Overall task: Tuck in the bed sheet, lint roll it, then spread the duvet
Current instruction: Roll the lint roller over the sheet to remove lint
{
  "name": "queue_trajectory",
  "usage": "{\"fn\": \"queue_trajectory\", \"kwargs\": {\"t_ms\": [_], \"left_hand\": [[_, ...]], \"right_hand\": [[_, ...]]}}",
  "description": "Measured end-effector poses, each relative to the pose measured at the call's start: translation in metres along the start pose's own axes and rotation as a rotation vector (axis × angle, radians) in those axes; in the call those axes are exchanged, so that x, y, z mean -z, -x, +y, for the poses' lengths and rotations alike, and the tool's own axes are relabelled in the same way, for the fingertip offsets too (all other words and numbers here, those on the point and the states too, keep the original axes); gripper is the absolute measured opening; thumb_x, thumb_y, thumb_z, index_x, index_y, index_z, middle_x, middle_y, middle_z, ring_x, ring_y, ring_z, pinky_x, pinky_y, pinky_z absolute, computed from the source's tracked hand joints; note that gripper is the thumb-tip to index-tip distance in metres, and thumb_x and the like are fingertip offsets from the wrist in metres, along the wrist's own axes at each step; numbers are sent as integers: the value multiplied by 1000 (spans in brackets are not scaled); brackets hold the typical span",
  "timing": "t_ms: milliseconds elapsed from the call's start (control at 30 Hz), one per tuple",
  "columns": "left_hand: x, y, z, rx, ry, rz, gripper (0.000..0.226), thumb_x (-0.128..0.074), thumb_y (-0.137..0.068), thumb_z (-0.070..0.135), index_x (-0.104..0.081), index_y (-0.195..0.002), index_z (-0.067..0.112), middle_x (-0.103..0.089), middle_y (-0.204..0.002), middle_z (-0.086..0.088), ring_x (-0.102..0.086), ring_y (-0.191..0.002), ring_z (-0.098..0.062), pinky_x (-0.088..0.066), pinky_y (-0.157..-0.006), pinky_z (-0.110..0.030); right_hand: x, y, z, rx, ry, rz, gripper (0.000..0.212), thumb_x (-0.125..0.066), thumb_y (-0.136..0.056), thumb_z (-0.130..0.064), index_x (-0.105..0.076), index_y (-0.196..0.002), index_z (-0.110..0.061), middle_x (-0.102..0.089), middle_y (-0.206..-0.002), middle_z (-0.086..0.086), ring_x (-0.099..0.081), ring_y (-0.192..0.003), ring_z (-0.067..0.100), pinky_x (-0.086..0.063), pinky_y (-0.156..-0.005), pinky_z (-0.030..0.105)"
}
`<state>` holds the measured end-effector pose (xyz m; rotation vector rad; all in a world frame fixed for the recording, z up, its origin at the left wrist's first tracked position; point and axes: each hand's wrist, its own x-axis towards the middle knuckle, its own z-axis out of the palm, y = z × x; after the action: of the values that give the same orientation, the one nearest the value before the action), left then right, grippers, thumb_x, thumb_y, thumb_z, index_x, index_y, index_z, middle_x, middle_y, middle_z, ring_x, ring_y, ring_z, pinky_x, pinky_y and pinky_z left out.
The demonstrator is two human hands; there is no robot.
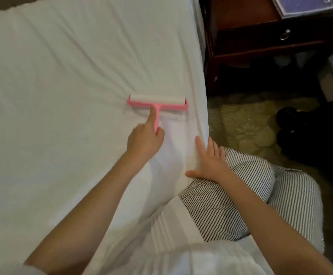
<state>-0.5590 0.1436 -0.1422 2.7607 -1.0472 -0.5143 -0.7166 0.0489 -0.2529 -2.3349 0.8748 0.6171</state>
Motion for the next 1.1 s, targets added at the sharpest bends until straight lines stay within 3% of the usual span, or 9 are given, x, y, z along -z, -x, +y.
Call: {"fn": "queue_trajectory", "kwargs": {"t_ms": [133,233,433,500,600,700,833,967,1100], "left_hand": [[-18,108,-28,2,-189,-161,73,-37,-95,27,11,-150,23,-64,-97,-11,-61,-91,-32,-42,-67,-33],[-23,165,-35,42,-198,-312,74,-33,-95,29,20,-147,25,-61,-99,-4,-61,-93,-26,-42,-68,-31],[-23,65,-16,-35,-205,-68,67,-37,-96,22,2,-151,18,-61,-110,-17,-60,-99,-34,-42,-72,-34],[-15,29,0,-28,-155,-47,65,-36,-96,18,-2,-151,16,-60,-111,-18,-59,-99,-34,-37,-69,-33],[-11,36,11,-7,-145,-76,66,-37,-95,15,-2,-151,14,-59,-113,-15,-58,-101,-32,-35,-69,-31],[-21,101,-6,-12,-181,-170,69,-37,-95,20,4,-150,15,-62,-109,-12,-60,-100,-31,-38,-70,-32],[-26,152,-30,-62,-181,-241,71,-34,-96,26,15,-148,21,-50,-81,-3,-59,-85,-27,-34,-60,-28],[-27,91,-20,-77,-129,-110,69,-36,-96,22,7,-150,22,-59,-95,-16,-59,-88,-33,-33,-63,-30],[-26,39,1,-65,200,-21,69,-38,-94,14,-2,-152,23,-49,-85,-16,-56,-84,-36,-37,-65,-33]], "right_hand": [[0,11,-6,-31,33,-27,125,-64,-69,-69,28,-144,-27,22,-153,21,13,-143,34,8,-114,48],[1,14,-7,-42,55,-39,128,-66,-67,-68,29,-143,-27,21,-153,21,12,-144,34,7,-114,48],[0,24,-1,-47,136,-2,112,-60,-75,-66,15,-148,-25,3,-157,14,1,-145,33,2,-115,48],[2,25,1,-54,127,43,96,-53,-82,-62,5,-150,-24,-13,-156,12,-10,-144,33,-5,-115,47],[8,22,1,-56,7,150,69,-47,-92,-50,-15,-146,-22,-47,-139,12,-44,-126,31,-32,-104,42],[11,17,-1,-117,-217,203,61,-47,-96,-37,-16,-145,-19,-58,-124,12,-57,-109,31,-43,-88,38],[9,4,1,-263,-384,231,41,-45,-97,-34,-40,-128,-8,-58,-117,12,-57,-99,25,-43,-79,34],[11,-4,4,-314,-418,275,25,-47,-97,-31,-53,-105,-8,-55,-94,6,-51,-84,20,-41,-74,31],[13,-5,7,-329,-440,357,17,-46,-97,-23,-49,-84,-12,-54,-86,6,-51,-79,21,-41,-69,30]]}}
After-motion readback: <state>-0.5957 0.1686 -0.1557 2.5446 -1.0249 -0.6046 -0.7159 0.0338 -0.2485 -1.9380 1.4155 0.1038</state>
